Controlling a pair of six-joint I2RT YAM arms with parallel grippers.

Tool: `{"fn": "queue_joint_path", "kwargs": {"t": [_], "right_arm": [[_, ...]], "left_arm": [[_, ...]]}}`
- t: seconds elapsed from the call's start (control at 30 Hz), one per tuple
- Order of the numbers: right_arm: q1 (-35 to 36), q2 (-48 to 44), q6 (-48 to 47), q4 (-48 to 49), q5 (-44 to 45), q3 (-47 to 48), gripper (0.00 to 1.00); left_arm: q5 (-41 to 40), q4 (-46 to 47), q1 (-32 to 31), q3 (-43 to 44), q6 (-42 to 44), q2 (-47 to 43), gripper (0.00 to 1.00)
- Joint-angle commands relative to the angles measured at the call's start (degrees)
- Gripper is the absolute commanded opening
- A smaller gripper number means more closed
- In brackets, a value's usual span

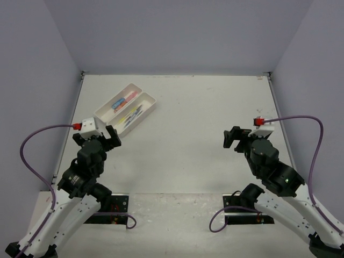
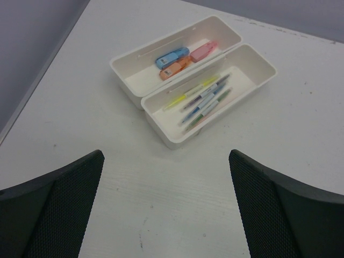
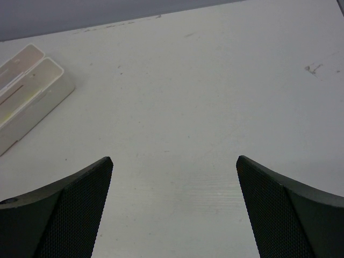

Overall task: Sort the stationery into containers
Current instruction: Reset both arms

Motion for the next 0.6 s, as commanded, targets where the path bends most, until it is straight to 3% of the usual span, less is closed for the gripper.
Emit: {"fn": "queue_joint_path", "kwargs": {"t": [0.0,0.57], "right_arm": [[-0.09,0.52,0.16,3.05,1.31,-0.15,0.99],[-0.09,-1.77,0.34,3.17,2.37,-1.38,0.99]], "left_arm": [[0.52,2.84,0.43,-0.01,-0.22,-0.32,1.0],[1.58,4.46,1.93,-0.6,1.81,-2.06,1.0]]}}
